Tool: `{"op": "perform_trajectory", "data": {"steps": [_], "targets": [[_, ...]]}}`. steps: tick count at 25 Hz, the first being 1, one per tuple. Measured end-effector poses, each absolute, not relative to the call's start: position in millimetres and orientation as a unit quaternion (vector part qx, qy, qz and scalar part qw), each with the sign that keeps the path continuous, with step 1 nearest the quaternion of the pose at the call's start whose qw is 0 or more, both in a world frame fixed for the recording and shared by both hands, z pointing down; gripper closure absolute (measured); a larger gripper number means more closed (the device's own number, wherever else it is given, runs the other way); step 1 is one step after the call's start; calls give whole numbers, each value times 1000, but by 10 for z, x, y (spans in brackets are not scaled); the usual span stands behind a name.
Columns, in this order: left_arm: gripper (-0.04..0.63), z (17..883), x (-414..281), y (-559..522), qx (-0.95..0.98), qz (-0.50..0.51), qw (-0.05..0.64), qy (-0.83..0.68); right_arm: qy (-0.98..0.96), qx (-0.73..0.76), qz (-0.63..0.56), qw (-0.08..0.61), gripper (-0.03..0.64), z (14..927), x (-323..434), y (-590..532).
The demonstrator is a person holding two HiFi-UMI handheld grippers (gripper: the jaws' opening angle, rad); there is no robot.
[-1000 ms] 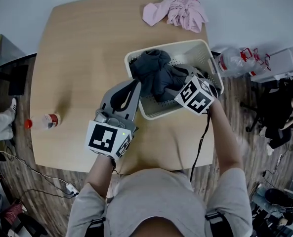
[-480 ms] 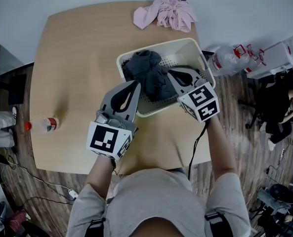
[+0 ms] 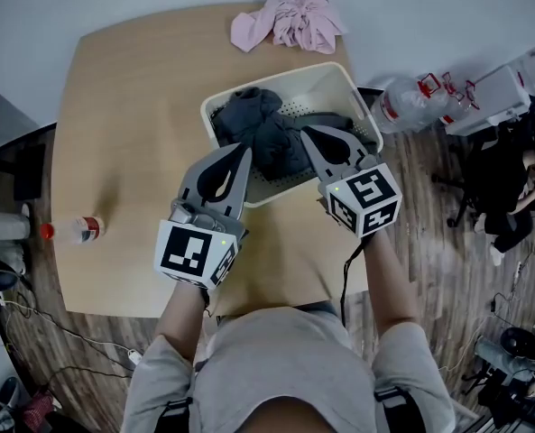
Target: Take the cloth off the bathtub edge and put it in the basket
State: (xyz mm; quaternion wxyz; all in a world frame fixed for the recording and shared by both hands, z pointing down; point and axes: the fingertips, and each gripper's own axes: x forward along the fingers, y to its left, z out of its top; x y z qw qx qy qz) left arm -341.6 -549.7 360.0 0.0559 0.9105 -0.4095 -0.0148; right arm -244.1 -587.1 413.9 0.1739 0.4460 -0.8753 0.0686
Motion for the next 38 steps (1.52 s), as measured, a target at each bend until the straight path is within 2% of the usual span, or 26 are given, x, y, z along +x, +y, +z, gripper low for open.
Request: {"op": "perform_trajectory", "data": {"steps": [12, 38], "targets": [[598, 3380, -3281, -5284, 905, -15, 30, -423, -881, 456, 76, 98, 607, 3825, -2316, -5614], [598, 2884, -2541, -4332, 884, -26, -12, -466, -905, 420, 45, 51, 607, 3265, -1760, -4621]]}}
